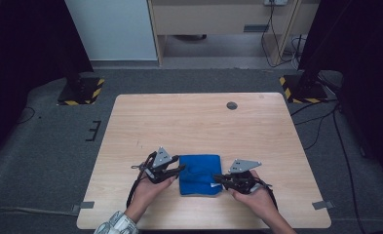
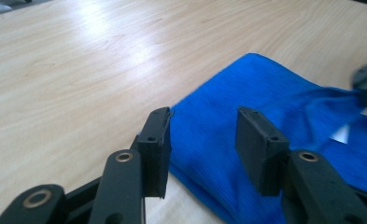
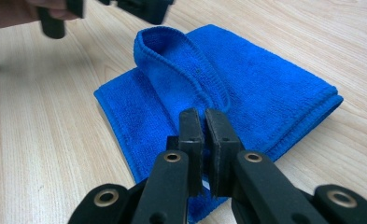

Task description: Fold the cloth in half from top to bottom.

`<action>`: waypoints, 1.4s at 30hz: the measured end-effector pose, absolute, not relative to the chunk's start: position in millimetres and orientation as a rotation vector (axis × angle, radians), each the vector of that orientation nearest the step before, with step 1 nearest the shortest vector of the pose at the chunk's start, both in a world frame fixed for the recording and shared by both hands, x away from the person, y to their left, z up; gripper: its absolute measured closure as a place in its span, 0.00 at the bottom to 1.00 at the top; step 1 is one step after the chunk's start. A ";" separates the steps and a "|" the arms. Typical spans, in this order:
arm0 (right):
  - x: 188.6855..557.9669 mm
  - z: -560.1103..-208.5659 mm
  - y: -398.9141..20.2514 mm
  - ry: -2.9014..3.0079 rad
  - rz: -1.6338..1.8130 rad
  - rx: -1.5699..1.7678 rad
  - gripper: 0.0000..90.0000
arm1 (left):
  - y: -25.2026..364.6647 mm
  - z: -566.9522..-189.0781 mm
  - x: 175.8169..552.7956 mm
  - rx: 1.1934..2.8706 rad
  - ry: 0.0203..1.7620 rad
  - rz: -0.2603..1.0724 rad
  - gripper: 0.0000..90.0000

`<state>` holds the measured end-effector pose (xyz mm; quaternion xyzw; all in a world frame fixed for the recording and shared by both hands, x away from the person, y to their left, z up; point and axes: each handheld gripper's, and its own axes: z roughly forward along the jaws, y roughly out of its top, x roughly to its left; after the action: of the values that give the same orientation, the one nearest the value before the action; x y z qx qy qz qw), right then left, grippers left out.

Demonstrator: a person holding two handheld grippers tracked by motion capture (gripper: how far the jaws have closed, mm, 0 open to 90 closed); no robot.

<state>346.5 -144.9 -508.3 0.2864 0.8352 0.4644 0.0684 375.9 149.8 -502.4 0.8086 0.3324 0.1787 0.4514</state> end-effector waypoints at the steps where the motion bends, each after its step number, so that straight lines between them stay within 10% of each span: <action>1: 346.4 -508.6 -144.8 2.518 1.397 0.862 0.96 | 148.8 -503.7 379.2 2.000 0.828 0.445 0.61; 33: 350.8 -514.1 -148.3 2.485 1.294 0.946 0.54 | 146.3 -523.4 337.6 2.189 0.738 0.374 0.57; 42: 351.3 -516.6 -145.1 2.463 1.243 0.928 0.36 | 149.4 -516.5 341.4 2.129 0.777 0.406 0.37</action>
<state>351.3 -145.1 -516.6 0.3168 0.8405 0.4242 0.1148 341.4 149.4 -516.5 0.8445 0.3082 0.1610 0.4074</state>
